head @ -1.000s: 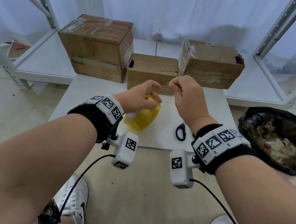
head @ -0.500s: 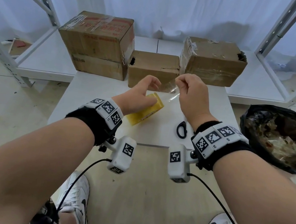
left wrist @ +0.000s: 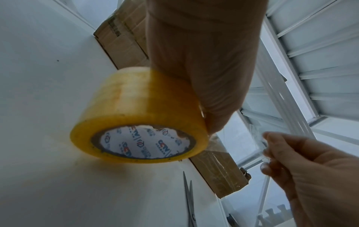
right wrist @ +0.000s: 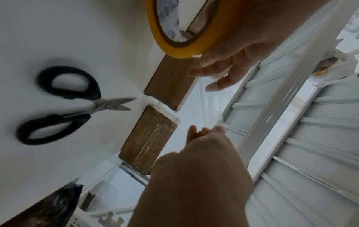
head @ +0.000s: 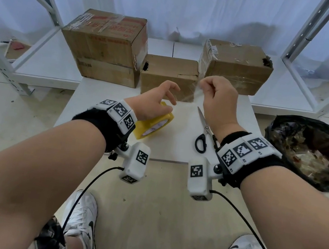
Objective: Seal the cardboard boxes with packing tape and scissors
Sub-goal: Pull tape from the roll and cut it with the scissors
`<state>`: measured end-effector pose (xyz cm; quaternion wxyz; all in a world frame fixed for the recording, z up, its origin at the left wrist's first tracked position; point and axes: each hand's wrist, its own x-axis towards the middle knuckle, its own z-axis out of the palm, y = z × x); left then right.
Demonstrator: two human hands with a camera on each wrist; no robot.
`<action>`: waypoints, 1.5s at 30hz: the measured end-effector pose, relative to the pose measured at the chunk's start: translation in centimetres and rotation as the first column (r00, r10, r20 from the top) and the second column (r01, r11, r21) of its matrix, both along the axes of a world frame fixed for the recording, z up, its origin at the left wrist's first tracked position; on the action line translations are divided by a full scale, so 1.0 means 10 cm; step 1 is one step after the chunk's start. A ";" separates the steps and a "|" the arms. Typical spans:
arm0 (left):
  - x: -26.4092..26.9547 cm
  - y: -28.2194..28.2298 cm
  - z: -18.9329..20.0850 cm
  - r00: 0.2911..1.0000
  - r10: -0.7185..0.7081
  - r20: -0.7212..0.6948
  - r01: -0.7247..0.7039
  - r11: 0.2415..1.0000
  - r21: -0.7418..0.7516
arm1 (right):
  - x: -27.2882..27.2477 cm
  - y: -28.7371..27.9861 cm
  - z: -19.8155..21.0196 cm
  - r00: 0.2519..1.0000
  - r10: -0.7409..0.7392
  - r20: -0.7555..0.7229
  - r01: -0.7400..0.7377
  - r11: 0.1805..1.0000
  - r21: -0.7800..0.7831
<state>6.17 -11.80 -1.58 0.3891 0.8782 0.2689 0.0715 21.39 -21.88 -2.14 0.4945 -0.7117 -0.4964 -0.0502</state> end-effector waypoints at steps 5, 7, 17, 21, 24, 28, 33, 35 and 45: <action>-0.03 -0.02 -0.03 0.998 -0.039 0.044 0.039 0.999 0.009 | 0.17 0.01 -0.04 0.996 -0.022 -0.092 0.007 0.987 -0.162; -0.03 -0.05 -0.04 0.996 -0.071 0.054 0.070 0.997 0.013 | 0.20 0.01 -0.06 0.992 -0.034 -0.119 0.013 0.985 -0.174; -0.06 -0.11 0.05 0.998 -0.055 -0.027 0.052 0.995 -0.085 | 0.14 0.02 -0.11 0.984 -0.055 -0.171 0.028 0.987 -0.157; -0.05 -0.15 0.07 0.996 -0.066 -0.059 0.061 0.994 -0.088 | 0.19 -0.01 -0.14 0.961 -0.065 -0.270 0.016 0.984 -0.180; -0.01 -0.16 0.07 0.995 -0.067 -0.075 0.062 0.996 -0.069 | 0.21 -0.02 -0.16 0.971 -0.058 -0.230 0.010 0.979 -0.205; 0.03 -0.15 0.07 0.995 -0.059 -0.082 0.054 0.997 -0.062 | 0.20 -0.03 -0.18 0.979 -0.062 -0.194 0.020 0.977 -0.213; 0.08 -0.14 0.06 0.995 -0.058 -0.078 0.053 0.996 -0.065 | 0.20 -0.06 -0.16 0.987 -0.070 -0.143 0.039 0.976 -0.213; 0.08 -0.15 0.07 0.994 -0.061 -0.087 0.055 0.996 -0.071 | 0.19 -0.08 -0.16 0.989 -0.071 -0.130 0.042 0.975 -0.217; 0.11 -0.14 0.03 0.993 0.035 -0.111 -0.029 0.998 0.057 | 0.24 -0.06 -0.12 0.994 -0.050 -0.092 0.034 0.986 -0.162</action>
